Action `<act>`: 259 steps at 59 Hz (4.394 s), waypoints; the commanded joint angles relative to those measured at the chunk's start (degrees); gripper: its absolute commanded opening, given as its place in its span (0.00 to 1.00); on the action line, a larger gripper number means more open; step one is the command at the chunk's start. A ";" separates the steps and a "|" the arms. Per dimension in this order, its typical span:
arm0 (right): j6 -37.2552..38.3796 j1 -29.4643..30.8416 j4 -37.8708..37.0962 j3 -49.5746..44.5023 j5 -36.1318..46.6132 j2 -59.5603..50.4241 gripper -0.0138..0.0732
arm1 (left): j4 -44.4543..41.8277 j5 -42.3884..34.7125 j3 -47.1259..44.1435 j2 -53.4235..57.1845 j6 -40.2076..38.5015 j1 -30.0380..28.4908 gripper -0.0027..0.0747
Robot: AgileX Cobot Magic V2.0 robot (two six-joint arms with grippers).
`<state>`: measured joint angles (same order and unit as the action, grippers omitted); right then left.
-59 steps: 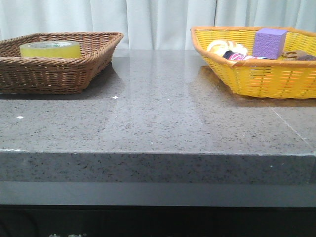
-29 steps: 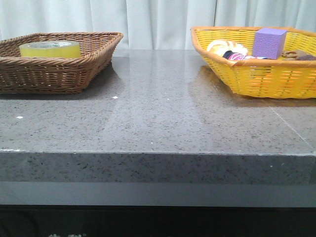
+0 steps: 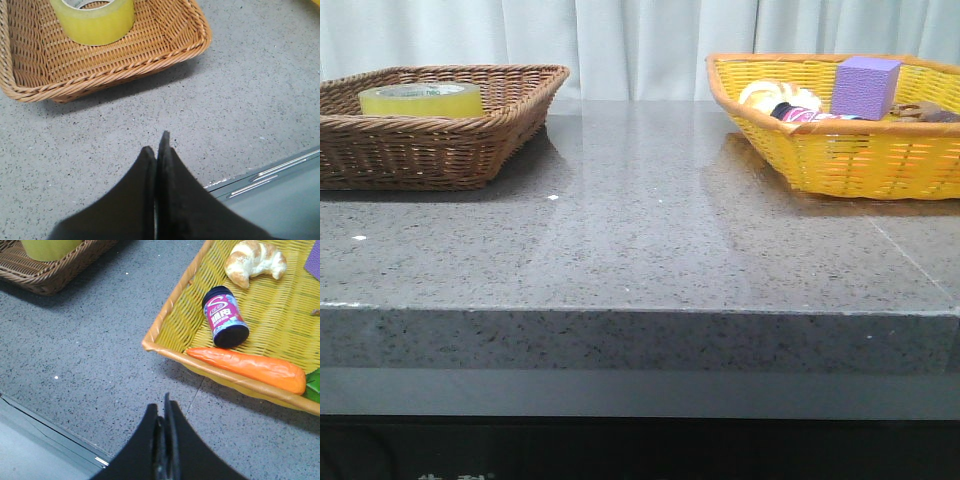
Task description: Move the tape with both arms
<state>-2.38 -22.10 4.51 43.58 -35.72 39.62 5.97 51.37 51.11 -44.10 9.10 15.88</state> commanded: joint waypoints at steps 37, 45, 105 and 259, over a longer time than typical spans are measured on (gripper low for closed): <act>-0.22 0.24 -0.44 1.45 3.58 -0.07 0.08 | 2.17 -21.01 -22.08 24.20 -0.02 -7.37 0.01; -0.22 0.24 -0.44 1.45 3.53 -0.07 0.08 | 2.68 -27.49 -30.37 30.74 -0.12 -7.90 0.01; -0.22 0.24 -0.44 1.45 3.47 -0.07 0.08 | -3.10 -53.09 -53.89 45.66 -13.15 -11.05 0.01; -0.28 22.81 1.37 -43.62 37.77 -41.71 0.08 | -3.10 -53.09 -53.89 45.47 -13.15 -11.05 0.01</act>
<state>-2.38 0.23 5.68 -1.62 -2.90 -0.57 2.40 3.04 -0.48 0.38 -3.45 4.89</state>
